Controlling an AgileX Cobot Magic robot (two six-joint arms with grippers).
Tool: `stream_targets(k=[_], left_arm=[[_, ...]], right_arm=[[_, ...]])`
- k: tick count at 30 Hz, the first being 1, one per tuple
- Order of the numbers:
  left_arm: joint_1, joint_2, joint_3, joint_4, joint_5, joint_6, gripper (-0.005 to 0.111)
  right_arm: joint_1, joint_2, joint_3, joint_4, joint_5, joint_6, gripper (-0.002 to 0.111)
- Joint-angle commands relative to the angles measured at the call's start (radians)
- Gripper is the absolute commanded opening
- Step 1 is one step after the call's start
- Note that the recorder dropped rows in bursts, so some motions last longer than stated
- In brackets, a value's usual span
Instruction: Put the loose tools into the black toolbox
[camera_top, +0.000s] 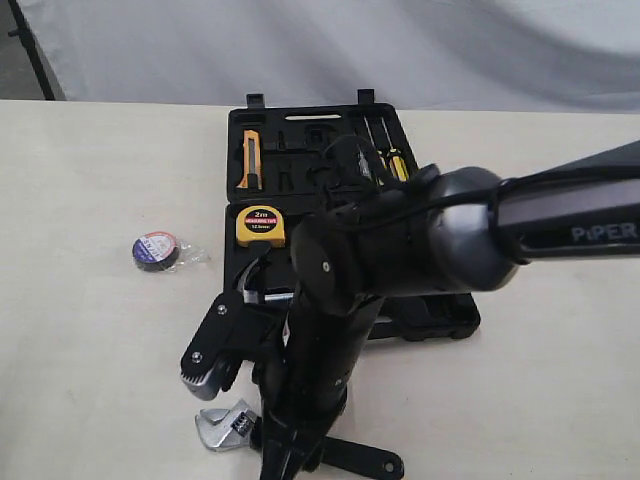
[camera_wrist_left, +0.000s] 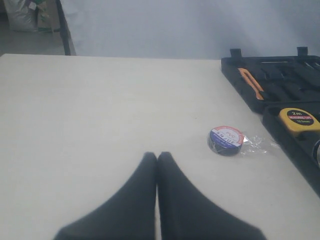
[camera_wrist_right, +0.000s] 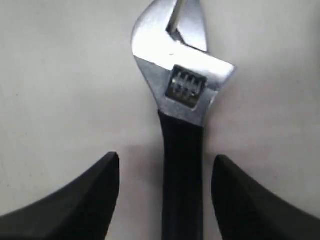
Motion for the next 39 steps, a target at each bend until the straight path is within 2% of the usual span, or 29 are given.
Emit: stream_targets(k=[1,6,7,9,10,11,15,19,22,26,28,30,31,32,33,39], left_arm=[[0.003,-0.008,0.009,-0.014,-0.017,-0.01,0.001],[0.003,-0.008,0.009,-0.014,-0.017,-0.01,0.001],[0.003,-0.008,0.009,-0.014,-0.017,-0.01,0.001],[0.003,-0.008,0.009,-0.014,-0.017,-0.01,0.001],[0.003,-0.008,0.009,-0.014,-0.017,-0.01,0.001],[0.003,-0.008,0.009,-0.014,-0.017,-0.01,0.001],[0.003,-0.008,0.009,-0.014,-0.017,-0.01,0.001],[0.003,-0.008,0.009,-0.014,-0.017,-0.01,0.001],[0.003,-0.008,0.009,-0.014,-0.017,-0.01,0.001],[0.003,-0.008,0.009,-0.014,-0.017,-0.01,0.001],[0.003,-0.008,0.009,-0.014,-0.017,-0.01,0.001],[0.003,-0.008,0.009,-0.014,-0.017,-0.01,0.001],[0.003,-0.008,0.009,-0.014,-0.017,-0.01,0.001],[0.003,-0.008,0.009,-0.014,-0.017,-0.01,0.001],[0.003,-0.008,0.009,-0.014,-0.017,-0.01,0.001],[0.003,-0.008,0.009,-0.014,-0.017,-0.01,0.001]], right_arm=[[0.017,0.053,-0.016,0.017,-0.05,0.041,0.053],[0.017,0.12,-0.031,0.006,-0.061,0.083,0.051],[0.02,0.134,-0.031,-0.005,-0.048,0.085,0.045],[0.022,0.161,-0.029,-0.033,-0.014,0.087,0.024],[0.022,0.177,-0.029,-0.046,0.003,0.09,0.005],[0.022,0.184,-0.029,-0.048,0.011,0.095,0.0],[0.022,0.174,-0.031,-0.048,0.017,0.093,-0.001],[0.016,0.065,-0.066,-0.087,0.017,0.107,-0.001],[0.016,-0.058,-0.122,-0.252,0.032,0.204,-0.001],[0.009,-0.111,-0.147,-0.428,0.032,0.31,-0.001],[-0.001,-0.097,-0.147,-0.385,0.022,0.36,0.003],[0.004,-0.08,-0.147,-0.33,0.025,0.36,0.023],[0.011,-0.073,-0.147,-0.289,0.025,0.36,0.042],[0.017,-0.069,-0.147,-0.276,0.029,0.36,0.054],[0.028,-0.06,-0.147,-0.266,0.041,0.36,0.06],[0.071,-0.005,-0.145,-0.237,0.072,0.357,0.059]])
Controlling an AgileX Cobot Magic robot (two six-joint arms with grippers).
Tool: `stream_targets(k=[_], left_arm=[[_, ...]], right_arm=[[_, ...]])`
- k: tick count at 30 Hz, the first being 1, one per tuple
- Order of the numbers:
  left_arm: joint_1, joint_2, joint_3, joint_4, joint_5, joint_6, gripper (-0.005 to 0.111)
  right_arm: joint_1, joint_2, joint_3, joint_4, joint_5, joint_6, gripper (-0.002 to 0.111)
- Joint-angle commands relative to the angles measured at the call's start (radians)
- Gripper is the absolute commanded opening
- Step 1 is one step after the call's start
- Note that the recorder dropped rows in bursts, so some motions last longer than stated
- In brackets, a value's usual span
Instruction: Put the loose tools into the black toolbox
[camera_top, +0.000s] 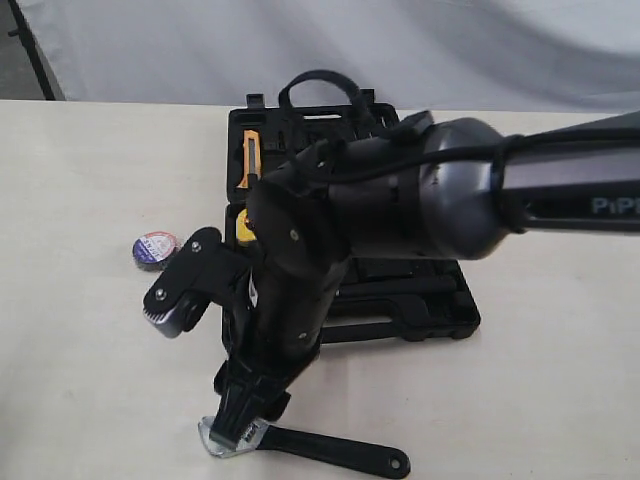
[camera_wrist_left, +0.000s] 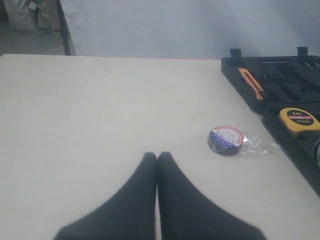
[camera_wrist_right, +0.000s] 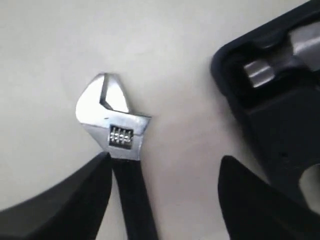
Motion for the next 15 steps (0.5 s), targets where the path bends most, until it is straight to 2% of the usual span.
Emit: stream_targets(k=[1,15], left_arm=[[0.003,-0.008,0.009,-0.014,-0.017,-0.01,0.001],[0.003,-0.008,0.009,-0.014,-0.017,-0.01,0.001]], right_arm=[[0.029,0.043,-0.002,0.013,0.015,0.001,0.059],[0.042,0.144,-0.002,0.006,0.037,0.008,0.059]])
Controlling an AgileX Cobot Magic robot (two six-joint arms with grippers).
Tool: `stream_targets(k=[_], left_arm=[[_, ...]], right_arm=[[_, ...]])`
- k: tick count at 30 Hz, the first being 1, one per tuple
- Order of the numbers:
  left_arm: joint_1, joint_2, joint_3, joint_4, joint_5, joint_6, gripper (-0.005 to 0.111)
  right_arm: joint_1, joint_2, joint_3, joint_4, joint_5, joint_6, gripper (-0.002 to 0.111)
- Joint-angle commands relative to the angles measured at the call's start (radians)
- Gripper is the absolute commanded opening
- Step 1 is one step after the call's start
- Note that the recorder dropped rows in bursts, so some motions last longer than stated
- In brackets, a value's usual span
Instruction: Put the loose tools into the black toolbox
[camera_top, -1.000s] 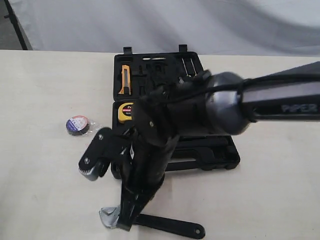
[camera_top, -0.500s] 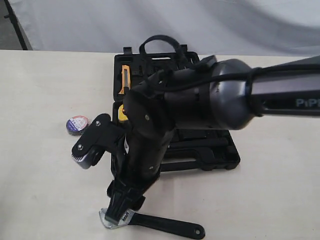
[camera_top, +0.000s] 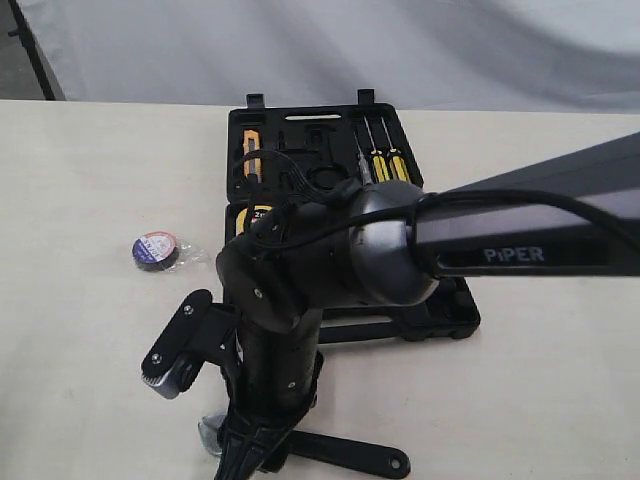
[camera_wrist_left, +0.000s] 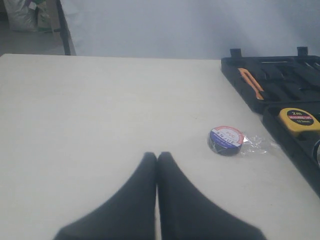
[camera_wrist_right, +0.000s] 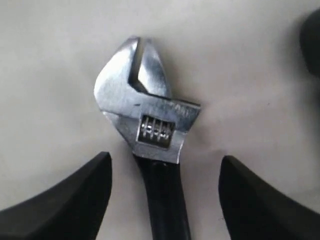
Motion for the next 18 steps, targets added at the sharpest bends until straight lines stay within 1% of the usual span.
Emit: stream_targets(k=[1,2,3,4,7,8,13,16,18], left_arm=[[0.003,-0.008,0.009,-0.014,-0.017,-0.01,0.001],[0.003,-0.008,0.009,-0.014,-0.017,-0.01,0.001],[0.003,-0.008,0.009,-0.014,-0.017,-0.01,0.001],[0.003,-0.008,0.009,-0.014,-0.017,-0.01,0.001],[0.003,-0.008,0.009,-0.014,-0.017,-0.01,0.001],[0.003,-0.008,0.009,-0.014,-0.017,-0.01,0.001],[0.003,-0.008,0.009,-0.014,-0.017,-0.01,0.001],[0.003,-0.008,0.009,-0.014,-0.017,-0.01,0.001],[0.003,-0.008,0.009,-0.014,-0.017,-0.01,0.001]], right_arm=[[0.0,0.04,-0.002,-0.004,0.01,0.008,0.059],[0.0,0.052,-0.002,-0.004,0.01,0.008,0.057],[0.0,0.063,-0.002,-0.004,0.01,0.008,0.051],[0.0,0.073,-0.002,-0.008,0.015,0.008,0.042],[0.0,0.099,-0.002,-0.012,0.061,-0.02,0.006],[0.0,0.105,-0.002,-0.012,0.078,-0.031,0.0],[0.0,0.087,-0.006,-0.035,0.08,-0.044,0.0],[0.0,0.034,-0.021,-0.049,0.085,-0.044,-0.001],[-0.002,-0.011,-0.038,-0.09,0.119,-0.046,-0.001]])
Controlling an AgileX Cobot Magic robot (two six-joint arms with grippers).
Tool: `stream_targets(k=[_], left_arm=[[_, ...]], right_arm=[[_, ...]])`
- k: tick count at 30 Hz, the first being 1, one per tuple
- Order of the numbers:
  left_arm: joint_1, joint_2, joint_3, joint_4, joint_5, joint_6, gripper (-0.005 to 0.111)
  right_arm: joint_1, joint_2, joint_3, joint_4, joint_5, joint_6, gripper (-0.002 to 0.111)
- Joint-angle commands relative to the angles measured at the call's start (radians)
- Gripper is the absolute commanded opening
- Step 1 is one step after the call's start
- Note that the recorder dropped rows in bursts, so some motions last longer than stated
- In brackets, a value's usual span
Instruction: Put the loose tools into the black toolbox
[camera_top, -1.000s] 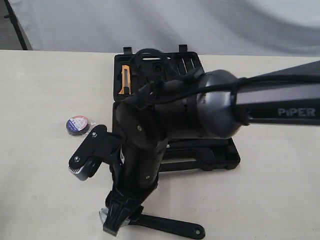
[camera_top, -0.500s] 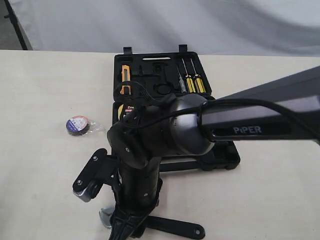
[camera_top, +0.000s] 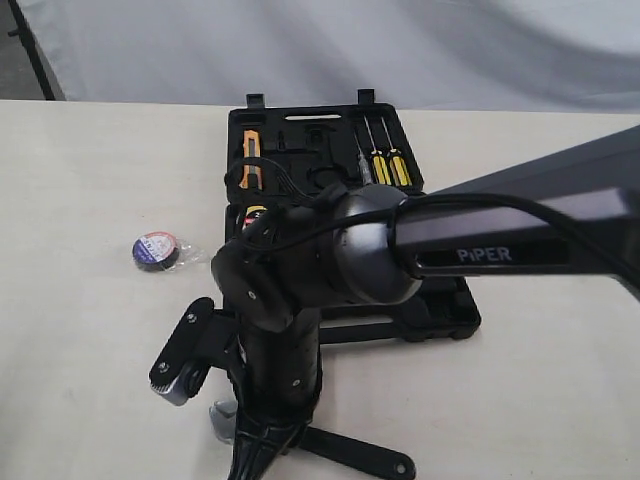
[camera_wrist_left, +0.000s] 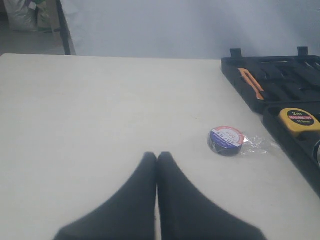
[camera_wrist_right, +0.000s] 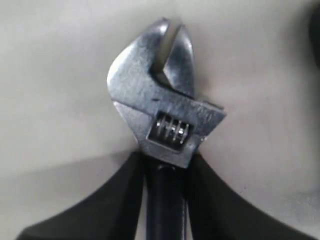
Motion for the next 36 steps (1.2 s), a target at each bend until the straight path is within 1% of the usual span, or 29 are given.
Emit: stream_targets(k=[1,4,10,13,17,21,24,28,31,36], left_arm=[[0.003,-0.008,0.009,-0.014,-0.017,-0.01,0.001],[0.003,-0.008,0.009,-0.014,-0.017,-0.01,0.001],[0.003,-0.008,0.009,-0.014,-0.017,-0.01,0.001],[0.003,-0.008,0.009,-0.014,-0.017,-0.01,0.001],[0.003,-0.008,0.009,-0.014,-0.017,-0.01,0.001],[0.003,-0.008,0.009,-0.014,-0.017,-0.01,0.001],[0.003,-0.008,0.009,-0.014,-0.017,-0.01,0.001],[0.003,-0.008,0.009,-0.014,-0.017,-0.01,0.001],[0.003,-0.008,0.009,-0.014,-0.017,-0.01,0.001],[0.003,-0.008,0.009,-0.014,-0.017,-0.01,0.001]], right_arm=[[-0.004,-0.064,-0.019,-0.064,0.079,-0.013,-0.001],[-0.043,-0.117,-0.046,-0.086,0.103,-0.026,-0.001],[-0.181,-0.138,-0.114,-0.086,0.099,-0.079,-0.001],[-0.254,-0.127,-0.142,-0.086,0.058,-0.152,-0.001],[-0.332,-0.112,-0.147,-0.084,-0.059,-0.313,-0.001],[-0.38,-0.081,-0.153,-0.085,-0.092,-0.403,-0.001],[-0.41,-0.049,-0.153,-0.115,-0.137,-0.403,-0.001],[-0.422,-0.003,-0.153,-0.138,-0.192,-0.399,0.001],[-0.422,0.016,-0.153,-0.138,-0.201,-0.399,0.013],[-0.42,0.023,-0.153,-0.133,-0.202,-0.394,0.049]])
